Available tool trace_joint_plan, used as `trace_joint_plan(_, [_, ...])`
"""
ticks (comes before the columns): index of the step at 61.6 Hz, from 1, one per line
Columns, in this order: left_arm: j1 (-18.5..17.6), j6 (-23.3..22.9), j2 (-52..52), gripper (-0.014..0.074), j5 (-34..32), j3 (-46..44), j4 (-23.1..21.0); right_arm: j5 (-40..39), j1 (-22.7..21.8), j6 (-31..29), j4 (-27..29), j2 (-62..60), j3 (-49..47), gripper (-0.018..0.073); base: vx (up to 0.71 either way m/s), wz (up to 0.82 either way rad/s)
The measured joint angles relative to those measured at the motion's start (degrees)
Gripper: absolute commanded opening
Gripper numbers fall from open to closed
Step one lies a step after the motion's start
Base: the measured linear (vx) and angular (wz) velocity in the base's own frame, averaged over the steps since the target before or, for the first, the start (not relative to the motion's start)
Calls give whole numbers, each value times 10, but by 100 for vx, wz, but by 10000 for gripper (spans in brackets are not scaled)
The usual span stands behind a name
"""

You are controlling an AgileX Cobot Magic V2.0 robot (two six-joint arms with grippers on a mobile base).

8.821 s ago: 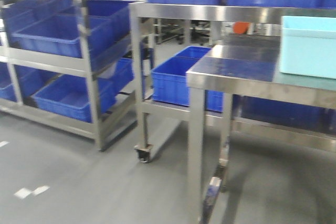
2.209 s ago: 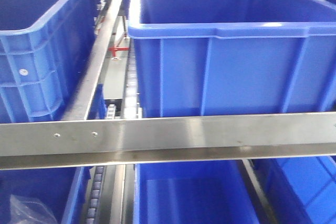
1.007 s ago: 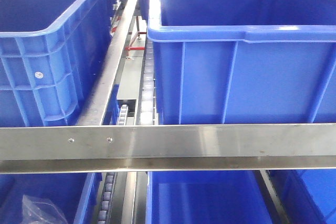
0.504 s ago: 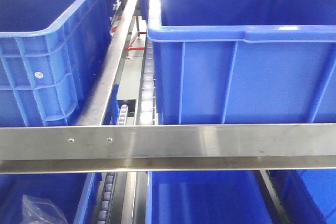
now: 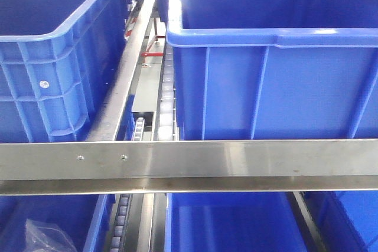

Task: Pick red cube and place on left shelf
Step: 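Lower the held red cube into the blue bin with the right gripper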

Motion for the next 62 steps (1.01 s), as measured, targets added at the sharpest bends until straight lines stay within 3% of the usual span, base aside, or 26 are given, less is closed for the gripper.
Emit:
trace_joint_plan(15, [0,0,0,106,0,0,0,-14,0,0,0,122,-65,57,0,0])
trace_joint_plan(44, [0,0,0,106,0,0,0,-58,0,0,0,436,-311,72,0,0])
trace_joint_plan(47, [0,0,0,106,0,0,0,-57,0,0,0,463,-332,114,0,0])
trace_joint_plan(58, [0,0,0,106,0,0,0,-46,0,0,0,540,-390,440,0,0])
trace_joint_plan(62, [0,0,0,106,0,0,0,-40,0,0,0,557,-402,508,0,0])
